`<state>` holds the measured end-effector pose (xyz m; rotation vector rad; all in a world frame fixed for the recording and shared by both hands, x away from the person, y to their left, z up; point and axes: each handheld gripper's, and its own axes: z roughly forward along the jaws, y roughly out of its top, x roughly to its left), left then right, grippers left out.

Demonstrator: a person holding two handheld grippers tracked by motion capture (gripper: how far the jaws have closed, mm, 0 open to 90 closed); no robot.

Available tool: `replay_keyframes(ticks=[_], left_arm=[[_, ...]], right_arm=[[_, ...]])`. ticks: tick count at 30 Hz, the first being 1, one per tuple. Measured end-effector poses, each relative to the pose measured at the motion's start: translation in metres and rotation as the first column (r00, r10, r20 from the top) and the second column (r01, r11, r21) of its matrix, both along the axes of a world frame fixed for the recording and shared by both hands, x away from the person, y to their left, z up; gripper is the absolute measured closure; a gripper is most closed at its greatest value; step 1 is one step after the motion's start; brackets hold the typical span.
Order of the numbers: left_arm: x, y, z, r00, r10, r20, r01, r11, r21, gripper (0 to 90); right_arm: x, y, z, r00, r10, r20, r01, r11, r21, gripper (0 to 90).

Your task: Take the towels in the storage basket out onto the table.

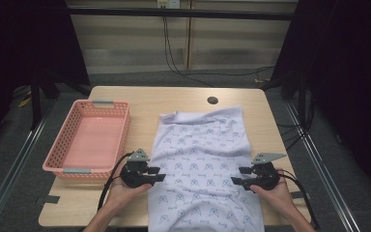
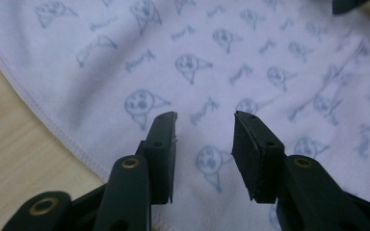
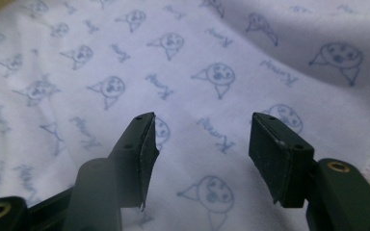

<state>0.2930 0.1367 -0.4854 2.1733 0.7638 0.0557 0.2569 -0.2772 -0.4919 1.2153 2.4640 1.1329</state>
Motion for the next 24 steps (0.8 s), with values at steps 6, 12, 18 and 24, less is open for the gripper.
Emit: replay_keyframes(ticks=[6,12,18,24], left_arm=[[-0.004,-0.007,-0.01,0.9989,-0.015,0.045,0.01,0.994,0.109,67.8],[-0.017,-0.001,-0.01,0.9995,-0.026,0.018,0.024,0.9946,0.101,87.9],[-0.041,-0.004,-0.007,0.9981,-0.061,0.0,0.061,0.9917,0.113,88.1],[-0.06,0.005,-0.005,0.9892,-0.126,-0.075,0.133,0.987,0.09,88.1]], right_arm=[[0.001,0.004,-0.006,0.9991,-0.011,0.042,0.016,0.995,-0.102,60.6],[-0.013,-0.001,-0.003,0.9988,0.042,0.025,-0.038,0.992,-0.12,84.6],[-0.037,-0.003,0.0,0.9957,0.084,-0.04,-0.087,0.992,-0.093,87.1],[-0.073,0.004,0.008,0.9719,0.194,-0.134,-0.21,0.971,-0.118,87.1]])
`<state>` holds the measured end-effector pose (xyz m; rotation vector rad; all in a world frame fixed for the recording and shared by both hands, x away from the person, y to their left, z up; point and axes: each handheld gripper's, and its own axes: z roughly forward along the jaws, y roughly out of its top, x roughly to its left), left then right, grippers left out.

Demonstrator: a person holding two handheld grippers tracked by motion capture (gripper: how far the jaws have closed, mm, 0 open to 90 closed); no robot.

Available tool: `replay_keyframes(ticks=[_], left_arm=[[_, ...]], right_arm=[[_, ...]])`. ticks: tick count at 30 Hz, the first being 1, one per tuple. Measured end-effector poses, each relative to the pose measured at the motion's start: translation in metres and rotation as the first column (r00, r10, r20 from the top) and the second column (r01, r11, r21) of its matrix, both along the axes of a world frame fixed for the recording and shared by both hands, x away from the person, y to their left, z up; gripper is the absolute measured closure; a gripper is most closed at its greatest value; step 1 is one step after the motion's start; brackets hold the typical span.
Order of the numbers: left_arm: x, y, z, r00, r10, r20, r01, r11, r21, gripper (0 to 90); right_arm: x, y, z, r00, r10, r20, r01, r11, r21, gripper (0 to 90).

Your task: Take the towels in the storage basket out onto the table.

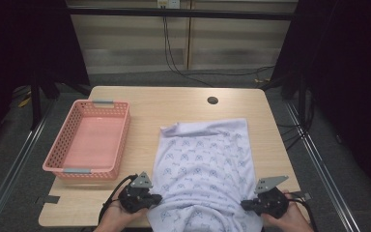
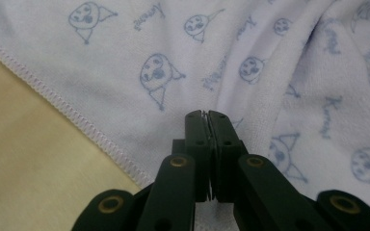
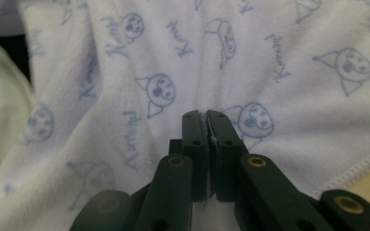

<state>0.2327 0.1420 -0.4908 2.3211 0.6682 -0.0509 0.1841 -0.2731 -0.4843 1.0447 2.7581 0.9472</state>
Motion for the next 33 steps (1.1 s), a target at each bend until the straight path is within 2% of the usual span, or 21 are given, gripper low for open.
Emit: replay_keyframes(ticks=[1,3,5,6,7,8,10,12,14,16,17,18,19,21,22,23,24,26,29,32,33], left_arm=[[-0.001,0.002,0.002,0.9996,-0.022,-0.015,0.022,0.9997,0.014,88.1],[-0.002,0.004,0.003,0.9995,-0.02,-0.025,0.021,0.9997,0.015,87.8],[0.001,0.004,0.004,0.9996,-0.014,-0.023,0.013,0.9998,-0.015,85.7],[0.006,0.004,0.008,0.9999,-0.002,-0.013,0.001,0.9989,-0.047,81.5],[0.01,0.003,0.011,0.9999,0.015,-0.005,-0.015,0.998,-0.061,77.7],[0.017,0.002,0.014,0.9994,0.035,0.002,-0.035,0.996,-0.082,74.8],[0.035,-0.006,0.016,0.9983,0.056,0.019,-0.053,0.9919,-0.115,74.7],[0.051,-0.019,0.01,0.9979,0.062,0.018,-0.061,0.9962,-0.062,74.2],[0.06,-0.031,0.0,0.997,0.038,0.067,-0.038,0.9993,-0.003,72.3],[0.063,-0.033,-0.004,0.9975,0.061,0.036,-0.06,0.9977,-0.03,73.9],[0.061,-0.033,-0.005,0.9968,0.06,0.052,-0.059,0.998,-0.021,79.5],[0.059,-0.03,-0.003,0.9979,0.047,0.045,-0.047,0.9989,0.006,84.1],[0.057,-0.029,-0.004,0.9983,0.049,0.031,-0.049,0.9987,-0.014,87.2],[0.049,-0.023,-0.005,0.9988,0.046,0.018,-0.046,0.9985,-0.029,88.8],[0.044,-0.02,-0.004,0.9995,0.03,0.005,-0.03,0.9991,-0.031,89.1],[0.039,-0.019,-0.003,0.9996,0.026,0.006,-0.026,0.9994,-0.022,89.1],[0.032,-0.017,-0.003,0.9999,0.01,0.004,-0.009,0.9998,-0.017,89.1],[0.019,-0.014,-0.002,0.9999,-0.013,-0.01,0.012,0.9998,-0.014,89.1],[0.006,-0.009,-0.002,0.999,-0.028,-0.034,0.027,0.9993,-0.027,89.0],[-0.003,-0.008,-0.003,0.9961,-0.048,-0.073,0.045,0.9978,-0.048,88.8],[-0.005,-0.008,-0.002,0.9955,-0.059,-0.075,0.056,0.9977,-0.038,88.7]], right_arm=[[-0.005,0.002,0.001,0.9999,0.015,-0.006,-0.015,1.0,-0.008,86.6],[-0.011,0.004,0.001,0.9999,0.015,-0.007,-0.014,1.0,0.008,83.2],[-0.009,0.0,0.001,0.9998,-0.008,0.019,0.007,0.999,0.043,74.2],[-0.006,-0.003,0.003,0.9989,-0.029,0.036,0.027,0.997,0.071,71.5],[0.0,-0.006,0.006,0.996,-0.062,0.064,0.056,0.994,0.095,66.9],[0.004,-0.008,0.008,0.9923,-0.088,0.087,0.079,0.991,0.103,64.7],[0.022,-0.013,0.009,0.9821,-0.147,0.118,0.133,0.984,0.118,61.0],[0.044,-0.014,0.006,0.9704,-0.197,0.139,0.184,0.978,0.098,57.7],[0.064,-0.014,0.002,0.964,-0.224,0.144,0.211,0.972,0.099,54.5],[0.078,-0.014,-0.001,0.9569,-0.246,0.154,0.233,0.967,0.102,53.0],[0.085,-0.013,-0.004,0.9558,-0.253,0.149,0.241,0.966,0.098,53.0],[0.087,-0.012,-0.005,0.953,-0.26,0.156,0.249,0.965,0.084,53.0],[0.091,-0.012,-0.009,0.9512,-0.267,0.154,0.257,0.963,0.081,53.1],[0.09,-0.01,-0.014,0.9537,-0.26,0.152,0.254,0.966,0.057,54.8],[0.088,-0.009,-0.014,0.952,-0.257,0.167,0.252,0.966,0.048,56.9],[0.085,-0.008,-0.013,0.9553,-0.248,0.161,0.244,0.969,0.046,65.7],[0.083,-0.008,-0.013,0.9571,-0.237,0.166,0.234,0.971,0.039,68.8],[0.074,-0.009,-0.012,0.963,-0.227,0.145,0.223,0.974,0.044,78.2],[0.058,-0.012,-0.01,0.9718,-0.206,0.116,0.201,0.978,0.051,83.5],[0.043,-0.016,-0.009,0.9788,-0.188,0.082,0.183,0.981,0.057,84.9],[0.039,-0.017,-0.009,0.9791,-0.188,0.077,0.184,0.981,0.055,85.2]])
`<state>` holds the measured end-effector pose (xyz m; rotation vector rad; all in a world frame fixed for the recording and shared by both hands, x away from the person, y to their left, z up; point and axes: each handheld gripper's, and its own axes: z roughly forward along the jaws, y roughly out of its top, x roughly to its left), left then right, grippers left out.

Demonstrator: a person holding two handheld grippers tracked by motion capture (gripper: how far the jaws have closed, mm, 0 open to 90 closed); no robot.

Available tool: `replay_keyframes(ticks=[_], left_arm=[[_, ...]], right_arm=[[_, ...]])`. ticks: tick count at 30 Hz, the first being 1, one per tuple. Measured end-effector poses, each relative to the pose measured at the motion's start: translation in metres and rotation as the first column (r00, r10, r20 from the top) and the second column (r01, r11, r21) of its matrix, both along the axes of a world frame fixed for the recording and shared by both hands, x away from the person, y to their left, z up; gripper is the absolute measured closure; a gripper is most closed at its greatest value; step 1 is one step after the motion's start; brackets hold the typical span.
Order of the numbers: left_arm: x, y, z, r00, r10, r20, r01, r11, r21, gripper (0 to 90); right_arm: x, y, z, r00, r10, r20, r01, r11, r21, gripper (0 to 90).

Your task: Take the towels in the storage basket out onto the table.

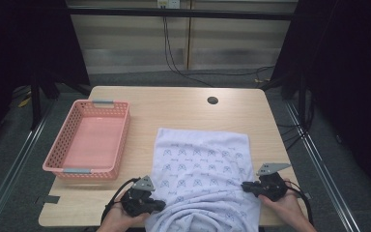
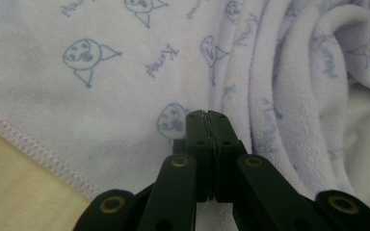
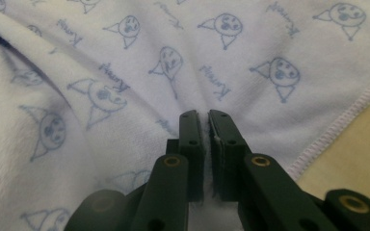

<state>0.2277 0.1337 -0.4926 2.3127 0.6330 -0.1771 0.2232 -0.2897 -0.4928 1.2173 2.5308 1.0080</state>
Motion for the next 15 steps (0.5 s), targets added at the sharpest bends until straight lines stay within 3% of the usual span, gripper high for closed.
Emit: replay_keyframes(ticks=[2,4,6,8,10,13,15], left_arm=[[-0.003,0.0,0.001,0.9999,-0.005,0.014,0.005,0.9998,0.018,88.3],[-0.003,-0.001,0.001,0.9999,-0.01,-0.003,0.01,0.9999,0.002,88.0],[-0.006,-0.002,0.003,0.9996,-0.024,0.015,0.024,0.9994,0.026,86.8],[-0.003,-0.003,0.002,0.9997,-0.019,0.012,0.019,0.9998,0.01,82.2],[0.006,-0.004,0.003,0.9995,0.004,0.032,-0.003,1.0,-0.001,76.3],[0.031,-0.004,0.003,0.9957,0.08,0.048,-0.079,0.9968,-0.003,72.0],[0.043,-0.006,0.003,0.9909,0.119,0.062,-0.117,0.9925,-0.035,70.7]], right_arm=[[-0.006,-0.001,0.0,0.9999,0.012,0.001,-0.012,1.0,0.0,85.2],[-0.007,-0.001,0.0,1.0,0.01,0.0,-0.01,1.0,-0.003,85.4],[-0.006,0.0,0.001,0.9997,0.022,0.007,-0.022,1.0,-0.01,85.2],[-0.006,-0.001,0.0,0.9996,0.024,0.013,-0.024,1.0,-0.007,84.5],[-0.002,-0.001,-0.001,0.9999,0.013,0.004,-0.013,1.0,0.01,84.7],[0.008,0.002,-0.001,0.9995,-0.003,0.032,0.004,1.0,-0.021,86.0],[0.015,0.003,-0.001,0.9992,0.0,0.04,0.001,1.0,-0.026,86.2]])
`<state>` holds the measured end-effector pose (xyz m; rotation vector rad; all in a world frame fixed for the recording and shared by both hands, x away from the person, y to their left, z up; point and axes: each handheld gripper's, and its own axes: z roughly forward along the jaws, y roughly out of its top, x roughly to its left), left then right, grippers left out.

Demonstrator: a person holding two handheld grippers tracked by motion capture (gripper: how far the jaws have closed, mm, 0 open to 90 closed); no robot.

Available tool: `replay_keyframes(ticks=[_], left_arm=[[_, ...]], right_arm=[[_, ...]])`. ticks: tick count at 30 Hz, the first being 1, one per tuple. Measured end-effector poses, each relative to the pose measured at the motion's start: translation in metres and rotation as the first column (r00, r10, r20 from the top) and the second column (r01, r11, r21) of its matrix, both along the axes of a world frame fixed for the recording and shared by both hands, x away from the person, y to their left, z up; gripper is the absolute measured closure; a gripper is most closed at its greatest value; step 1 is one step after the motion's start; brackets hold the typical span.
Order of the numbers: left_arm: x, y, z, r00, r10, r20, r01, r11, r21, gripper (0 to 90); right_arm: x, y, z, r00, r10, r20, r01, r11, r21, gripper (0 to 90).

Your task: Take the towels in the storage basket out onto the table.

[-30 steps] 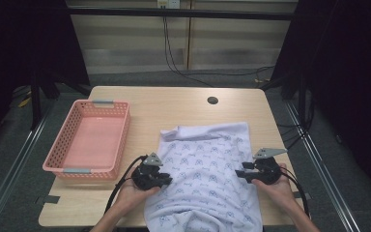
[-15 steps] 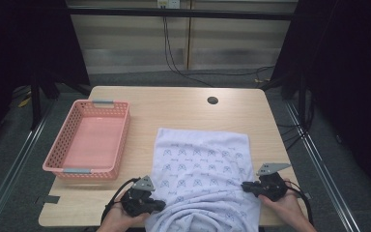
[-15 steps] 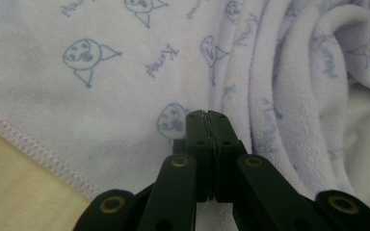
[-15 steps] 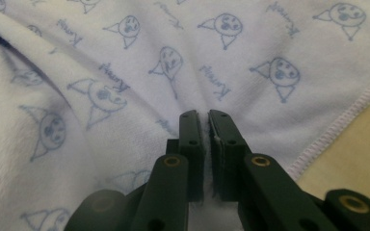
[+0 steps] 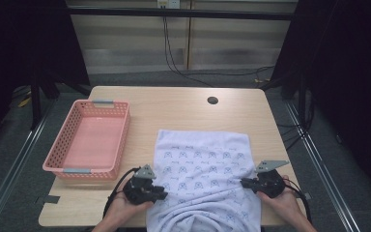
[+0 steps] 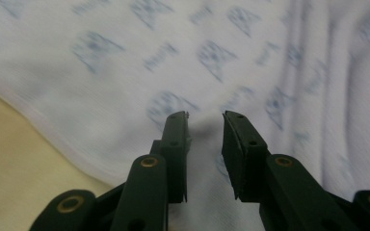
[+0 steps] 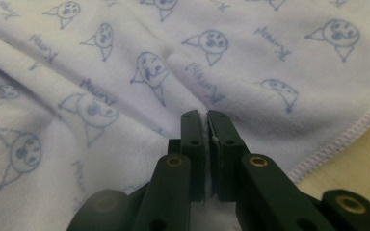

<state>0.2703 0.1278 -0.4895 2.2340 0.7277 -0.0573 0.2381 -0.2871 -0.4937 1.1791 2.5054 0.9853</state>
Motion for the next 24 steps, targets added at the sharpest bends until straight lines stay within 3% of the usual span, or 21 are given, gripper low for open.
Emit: replay_keyframes(ticks=[1,2,3,4,5,7,8,10,13,15,18,20,22,23,24], left_arm=[[0.006,-0.002,0.0,0.9999,0.005,0.011,-0.005,0.9998,-0.02,69.4],[0.011,-0.004,0.0,0.9998,0.0,0.019,0.0,1.0,-0.005,67.7],[0.016,-0.008,-0.001,0.9992,0.0,0.039,-0.001,0.9998,0.022,66.9],[0.021,-0.01,-0.002,0.9989,0.01,0.046,-0.011,0.9997,0.023,67.0],[0.027,-0.01,-0.003,0.9991,0.02,0.036,-0.02,0.9998,-0.002,67.0],[0.036,-0.012,-0.001,0.9969,0.038,0.068,-0.039,0.9992,0.012,65.4],[0.042,-0.011,0.001,0.9954,0.052,0.08,-0.051,0.9986,-0.011,65.6],[0.05,-0.008,0.003,0.9948,0.083,0.058,-0.079,0.9944,-0.07,65.8],[0.06,-0.009,0.0,0.9931,0.09,0.075,-0.089,0.9958,-0.022,65.1],[0.064,-0.011,-0.008,0.9936,0.097,0.059,-0.097,0.9953,-0.008,63.5],[0.061,-0.011,-0.008,0.9939,0.075,0.081,-0.078,0.9963,0.037,68.3],[0.056,-0.008,-0.007,0.9923,0.063,0.106,-0.071,0.995,0.071,76.4],[0.048,-0.002,-0.008,0.9925,0.081,0.092,-0.086,0.9947,0.057,82.9],[0.045,0.0,-0.008,0.9939,0.069,0.086,-0.074,0.9958,0.053,84.9],[0.038,0.002,-0.007,0.9943,0.061,0.087,-0.067,0.996,0.059,85.9]], right_arm=[[0.003,-0.001,0.0,1.0,-0.009,0.003,0.009,1.0,-0.001,86.4],[0.006,-0.003,-0.001,0.9999,-0.009,-0.008,0.009,1.0,0.015,86.5],[0.007,-0.004,0.0,0.9998,-0.018,-0.011,0.019,1.0,0.013,86.5],[0.007,-0.005,0.0,0.9991,-0.043,0.0,0.043,0.999,-0.005,86.5],[0.008,-0.006,0.0,0.9986,-0.053,-0.007,0.053,0.999,-0.005,86.0],[0.007,-0.008,0.002,0.9986,-0.05,-0.014,0.05,0.999,-0.001,74.8],[0.006,-0.01,0.004,0.9993,-0.039,-0.003,0.039,0.999,0.022,71.2],[0.006,-0.015,0.011,0.9979,-0.063,0.012,0.062,0.995,0.083,64.1],[0.018,-0.018,0.017,0.9933,-0.107,0.043,0.102,0.99,0.099,56.3],[0.033,-0.017,0.013,0.9923,-0.115,0.047,0.11,0.99,0.089,53.0],[0.048,-0.013,0.005,0.9933,-0.109,0.04,0.106,0.992,0.071,52.7],[0.051,-0.009,-0.001,0.9947,-0.099,0.028,0.097,0.994,0.046,54.8],[0.046,-0.007,-0.003,0.9941,-0.097,0.048,0.096,0.995,0.013,64.4],[0.043,-0.009,-0.002,0.9951,-0.091,0.04,0.09,0.996,0.013,74.7],[0.04,-0.01,-0.003,0.9956,-0.089,0.028,0.089,0.996,0.012,77.6]])
